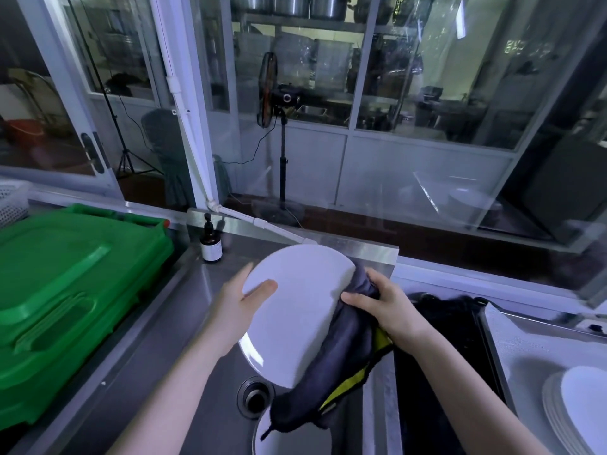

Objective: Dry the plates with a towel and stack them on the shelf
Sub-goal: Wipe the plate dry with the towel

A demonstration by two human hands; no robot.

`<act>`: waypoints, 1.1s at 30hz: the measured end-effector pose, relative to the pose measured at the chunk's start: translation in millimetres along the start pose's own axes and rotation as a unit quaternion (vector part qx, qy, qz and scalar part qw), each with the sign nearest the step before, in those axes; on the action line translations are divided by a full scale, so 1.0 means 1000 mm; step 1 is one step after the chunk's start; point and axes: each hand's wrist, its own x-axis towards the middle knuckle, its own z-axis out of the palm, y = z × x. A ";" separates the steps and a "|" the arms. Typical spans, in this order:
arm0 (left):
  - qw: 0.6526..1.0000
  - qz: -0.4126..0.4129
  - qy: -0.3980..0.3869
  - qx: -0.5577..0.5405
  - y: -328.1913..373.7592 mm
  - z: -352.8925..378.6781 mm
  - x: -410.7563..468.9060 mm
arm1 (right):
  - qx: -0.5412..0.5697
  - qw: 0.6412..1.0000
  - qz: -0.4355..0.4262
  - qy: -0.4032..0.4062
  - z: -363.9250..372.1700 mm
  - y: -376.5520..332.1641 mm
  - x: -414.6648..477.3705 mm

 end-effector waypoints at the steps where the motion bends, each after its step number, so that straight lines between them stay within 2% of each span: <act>1: 0.999 -0.007 -0.006 0.032 0.001 -0.001 0.004 | -0.035 0.999 -0.014 -0.015 -0.001 -0.007 0.003; 3: 0.992 0.011 -0.048 0.112 0.009 0.000 0.013 | -0.132 0.988 -0.049 -0.057 0.002 -0.023 0.012; 5: 0.973 0.068 -0.133 0.174 0.022 0.004 0.020 | -0.212 0.969 -0.075 -0.105 0.013 -0.037 0.019; 6: 0.968 0.088 -0.152 0.178 0.028 0.006 0.021 | -0.231 0.963 -0.083 -0.115 0.016 -0.039 0.021; 8: 0.973 0.095 -0.142 0.158 0.034 0.005 0.021 | -0.224 0.964 -0.098 -0.099 0.017 -0.037 0.021; 11: 0.996 0.068 -0.010 0.058 0.019 0.003 0.010 | -0.132 0.986 -0.105 -0.007 0.015 -0.026 0.013; 13: 0.994 0.027 0.096 -0.044 -0.001 0.011 -0.007 | 0.018 0.994 -0.065 0.083 0.018 -0.011 0.003; 15: 0.980 -0.010 0.139 -0.141 -0.014 0.027 -0.022 | 0.155 0.978 0.000 0.140 0.028 0.005 -0.007; 18: 0.974 -0.028 0.142 -0.175 -0.019 0.035 -0.025 | 0.197 0.966 0.043 0.160 0.035 0.015 -0.013; 21: 0.985 -0.019 0.114 -0.131 -0.017 0.021 -0.017 | 0.144 0.982 0.021 0.117 0.027 0.006 -0.008; 24: 0.998 0.004 0.052 -0.038 -0.005 0.002 -0.002 | 0.001 0.998 -0.046 0.046 0.015 -0.020 0.008; 27: 0.985 0.089 -0.062 0.135 0.015 -0.001 0.011 | -0.210 0.970 -0.096 -0.081 0.016 -0.046 0.024; 29: 0.968 0.125 -0.109 0.189 0.025 0.000 0.015 | -0.256 0.954 -0.094 -0.122 0.023 -0.049 0.026; 31: 0.975 0.123 -0.093 0.161 0.024 -0.001 0.015 | -0.236 0.961 -0.101 -0.105 0.024 -0.042 0.022; 33: 0.993 0.090 -0.003 0.080 0.012 -0.002 0.007 | -0.182 0.976 -0.106 -0.055 0.022 -0.032 0.015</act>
